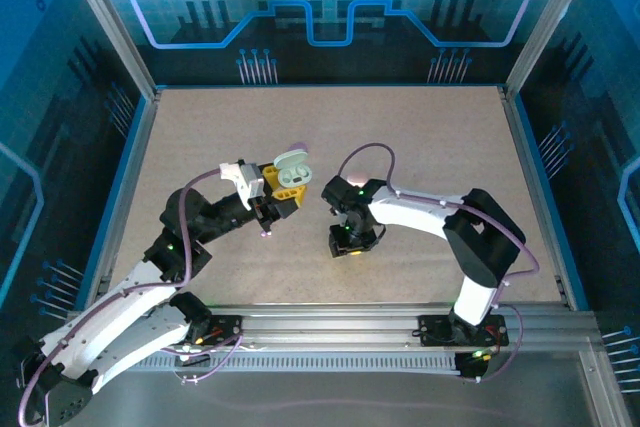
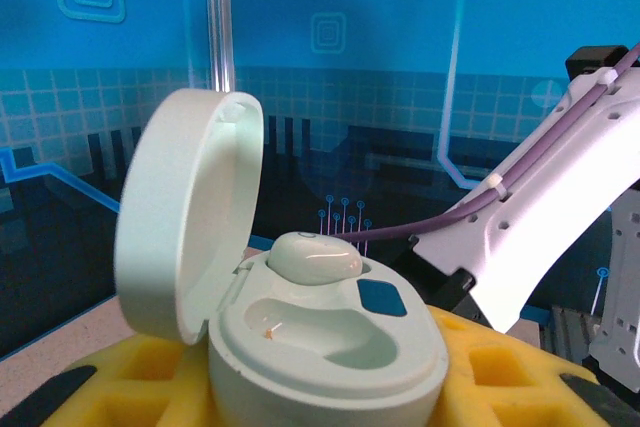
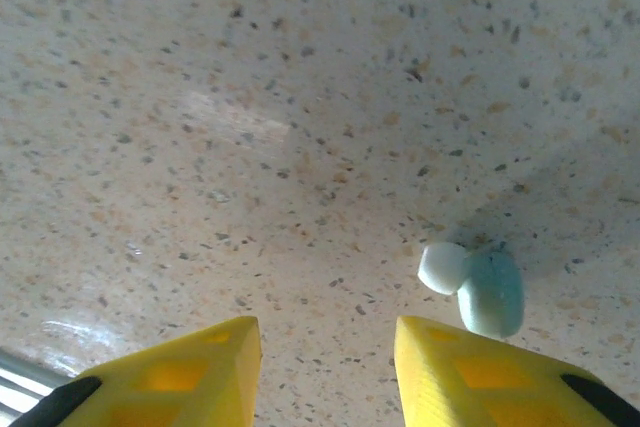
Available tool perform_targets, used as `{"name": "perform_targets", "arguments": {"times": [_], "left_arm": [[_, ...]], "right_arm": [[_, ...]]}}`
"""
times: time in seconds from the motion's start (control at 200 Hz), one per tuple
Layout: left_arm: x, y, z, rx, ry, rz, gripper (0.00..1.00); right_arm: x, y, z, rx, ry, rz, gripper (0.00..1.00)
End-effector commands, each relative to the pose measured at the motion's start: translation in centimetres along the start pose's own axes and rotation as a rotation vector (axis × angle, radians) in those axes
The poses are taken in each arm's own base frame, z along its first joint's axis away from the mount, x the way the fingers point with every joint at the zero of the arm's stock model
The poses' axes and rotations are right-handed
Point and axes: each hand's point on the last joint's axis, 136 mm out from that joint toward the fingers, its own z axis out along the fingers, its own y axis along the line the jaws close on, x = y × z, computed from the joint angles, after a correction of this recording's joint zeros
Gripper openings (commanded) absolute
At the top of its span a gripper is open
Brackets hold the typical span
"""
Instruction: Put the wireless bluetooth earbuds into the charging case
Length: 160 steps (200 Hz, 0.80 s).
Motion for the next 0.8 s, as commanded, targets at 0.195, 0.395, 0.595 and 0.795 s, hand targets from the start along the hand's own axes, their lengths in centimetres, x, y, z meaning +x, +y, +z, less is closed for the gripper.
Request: {"name": "perform_targets", "arguments": {"times": [0.195,0.395,0.595,0.795], "left_arm": [[-1.8,-0.7,-0.2,0.026,-0.055,0.005,0.25],[-1.7,-0.7,-0.1,0.028,-0.053,0.003,0.25],[-1.7,-0.6,-0.1,0.025,-0.051,0.002,0.25],[-1.6,-0.6,0.0,0.028,-0.051,0.0,0.25]], "right_arm": [[1.2,-1.5,1.3,0.055,0.051,0.049,0.43],[1.1,-2.3,0.8,0.075,0.035,0.057,0.43],[1.5,-3.0,0.2,0.089,0.039,0.052,0.45],[1.5,-4.1,0.0,0.096,0.025,0.074,0.45]]}}
